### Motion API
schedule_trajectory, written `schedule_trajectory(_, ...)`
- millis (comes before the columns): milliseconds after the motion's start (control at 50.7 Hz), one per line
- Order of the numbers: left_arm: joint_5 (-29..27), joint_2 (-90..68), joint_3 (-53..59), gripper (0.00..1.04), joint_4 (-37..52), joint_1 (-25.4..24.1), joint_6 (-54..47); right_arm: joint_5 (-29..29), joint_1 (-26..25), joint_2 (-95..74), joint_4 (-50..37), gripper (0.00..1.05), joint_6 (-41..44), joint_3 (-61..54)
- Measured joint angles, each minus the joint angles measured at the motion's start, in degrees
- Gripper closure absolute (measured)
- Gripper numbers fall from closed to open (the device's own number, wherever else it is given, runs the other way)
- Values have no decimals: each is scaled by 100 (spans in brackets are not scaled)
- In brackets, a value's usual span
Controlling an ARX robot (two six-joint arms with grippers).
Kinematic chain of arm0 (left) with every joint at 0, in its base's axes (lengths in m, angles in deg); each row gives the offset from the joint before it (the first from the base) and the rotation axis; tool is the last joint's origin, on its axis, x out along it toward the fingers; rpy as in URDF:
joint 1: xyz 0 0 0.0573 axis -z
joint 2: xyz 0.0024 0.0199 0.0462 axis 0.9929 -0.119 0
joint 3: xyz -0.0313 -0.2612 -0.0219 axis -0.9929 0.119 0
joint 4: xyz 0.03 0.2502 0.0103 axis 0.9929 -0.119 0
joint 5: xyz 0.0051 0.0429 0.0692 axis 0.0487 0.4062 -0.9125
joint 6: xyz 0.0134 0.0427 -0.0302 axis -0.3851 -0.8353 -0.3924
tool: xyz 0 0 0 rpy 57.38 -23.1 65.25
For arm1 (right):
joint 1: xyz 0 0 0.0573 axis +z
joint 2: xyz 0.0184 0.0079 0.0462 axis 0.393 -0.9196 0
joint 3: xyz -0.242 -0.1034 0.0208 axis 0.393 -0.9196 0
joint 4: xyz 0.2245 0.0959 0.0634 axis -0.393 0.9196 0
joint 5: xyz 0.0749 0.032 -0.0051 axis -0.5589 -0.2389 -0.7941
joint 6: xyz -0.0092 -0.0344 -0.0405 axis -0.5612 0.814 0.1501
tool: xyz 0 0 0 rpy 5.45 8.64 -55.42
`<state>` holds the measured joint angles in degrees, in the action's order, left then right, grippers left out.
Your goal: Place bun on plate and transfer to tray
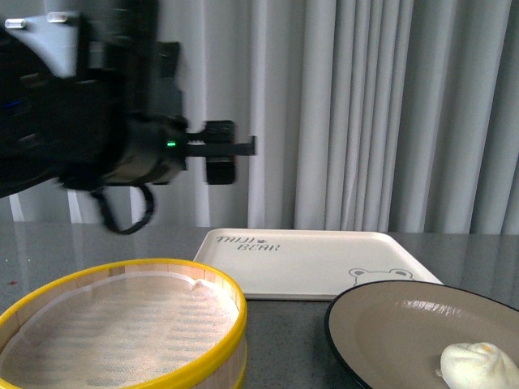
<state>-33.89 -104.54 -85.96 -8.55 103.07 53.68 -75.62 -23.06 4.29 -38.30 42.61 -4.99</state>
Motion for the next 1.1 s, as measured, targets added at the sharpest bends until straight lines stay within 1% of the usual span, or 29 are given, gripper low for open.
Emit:
schedule_trajectory(20, 48, 260, 463, 45, 470, -107, -72, 0, 0, 0, 0, 9, 0, 0)
schedule_trajectory(39, 61, 343, 610, 47, 605, -142, -81, 0, 0, 0, 0, 9, 0, 0)
schedule_trajectory(99, 162, 796, 1401, 58, 1211, -356, -179, -7, 0, 0, 0, 9, 0, 0)
schedule_trajectory(118, 166, 866, 1521, 60, 1283, -389, -188, -11, 0, 0, 0, 9, 0, 0)
schedule_trajectory(197, 273, 1283, 2396, 74, 1665, -647, -225, -15, 2, 0, 0, 9, 0, 0)
schedule_trajectory(217, 284, 1322, 2490, 76, 1696, -667, -227, -15, 0, 0, 0, 9, 0, 0)
schedule_trajectory(276, 450, 1547, 3051, 86, 1860, -752, -245, -15, 0, 0, 0, 9, 0, 0)
schedule_trajectory(375, 662, 1849, 3650, 101, 2035, -828, -267, -13, 0, 0, 0, 9, 0, 0)
schedule_trajectory(473, 789, 2240, 4175, 101, 2194, -951, -306, -13, 0, 0, 0, 9, 0, 0)
schedule_trajectory(552, 901, 2680, 4706, 101, 2315, -1150, -308, -15, 0, 0, 0, 9, 0, 0)
schedule_trajectory(730, 1178, 3456, 5539, 101, 2332, -1379, -308, -13, 0, 0, 0, 9, 0, 0)
schedule_trajectory(887, 1329, 4162, 6041, 101, 2131, -1567, -308, -13, 0, 0, 0, 9, 0, 0)
schedule_trajectory(927, 1606, 4332, 6137, 101, 2048, -1746, -310, -13, 0, 0, 0, 9, 0, 0)
schedule_trajectory(966, 1709, 4446, 6196, 101, 1991, -1832, -310, -13, 0, 0, 0, 9, 0, 0)
schedule_trajectory(1104, 1711, 4896, 6391, 101, 1744, -1980, -310, -13, 0, 0, 0, 9, 0, 0)
